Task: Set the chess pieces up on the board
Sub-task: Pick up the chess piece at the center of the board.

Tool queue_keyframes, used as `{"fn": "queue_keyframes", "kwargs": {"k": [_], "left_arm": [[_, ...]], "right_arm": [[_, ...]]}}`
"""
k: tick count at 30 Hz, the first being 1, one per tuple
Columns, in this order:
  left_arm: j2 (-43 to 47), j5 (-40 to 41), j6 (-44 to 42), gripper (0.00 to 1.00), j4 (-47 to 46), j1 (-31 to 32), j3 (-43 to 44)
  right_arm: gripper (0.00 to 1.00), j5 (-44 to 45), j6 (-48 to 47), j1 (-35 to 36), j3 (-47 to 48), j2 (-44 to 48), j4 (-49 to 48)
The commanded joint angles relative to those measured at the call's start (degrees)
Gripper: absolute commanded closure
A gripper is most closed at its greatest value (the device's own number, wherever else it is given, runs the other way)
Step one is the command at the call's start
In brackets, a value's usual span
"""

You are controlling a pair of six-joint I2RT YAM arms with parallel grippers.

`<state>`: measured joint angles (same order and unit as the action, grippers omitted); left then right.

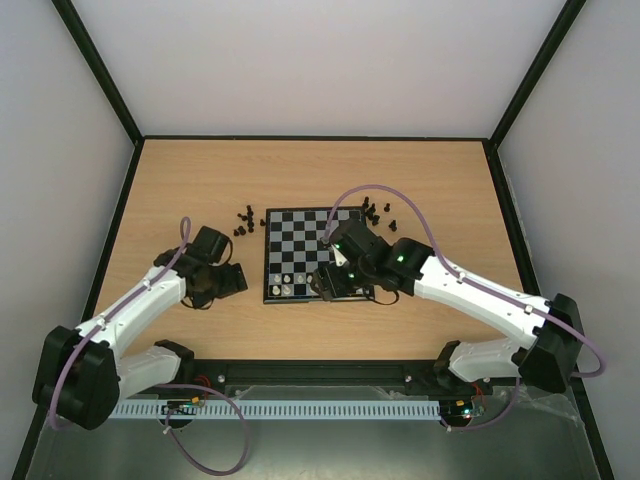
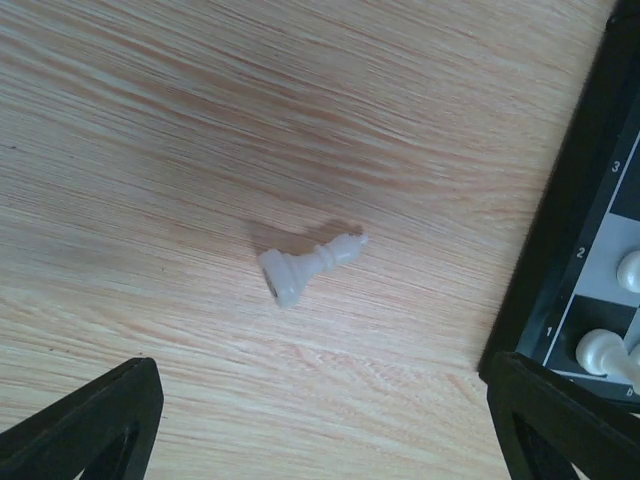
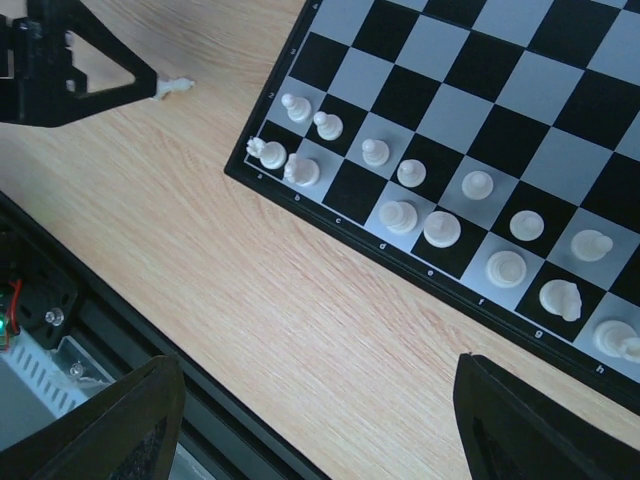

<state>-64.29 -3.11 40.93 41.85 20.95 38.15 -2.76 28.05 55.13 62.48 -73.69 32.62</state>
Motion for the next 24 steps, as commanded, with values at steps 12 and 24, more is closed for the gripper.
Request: {"fn": "queue_keyframes", "kwargs": {"k": [12, 24], "left_arm": [[-6.24, 1.77, 3.53, 0.17, -13.23, 1.28, -2.98], [-8.16, 4.45, 2.74, 0.18, -16.26, 1.24, -4.44]], "right_arm": [[0.27, -2.89, -2.06, -0.22, -2.27, 2.51, -1.17], [0.27, -2.95, -1.94, -0.21, -2.16, 1.37, -1.34]]}}
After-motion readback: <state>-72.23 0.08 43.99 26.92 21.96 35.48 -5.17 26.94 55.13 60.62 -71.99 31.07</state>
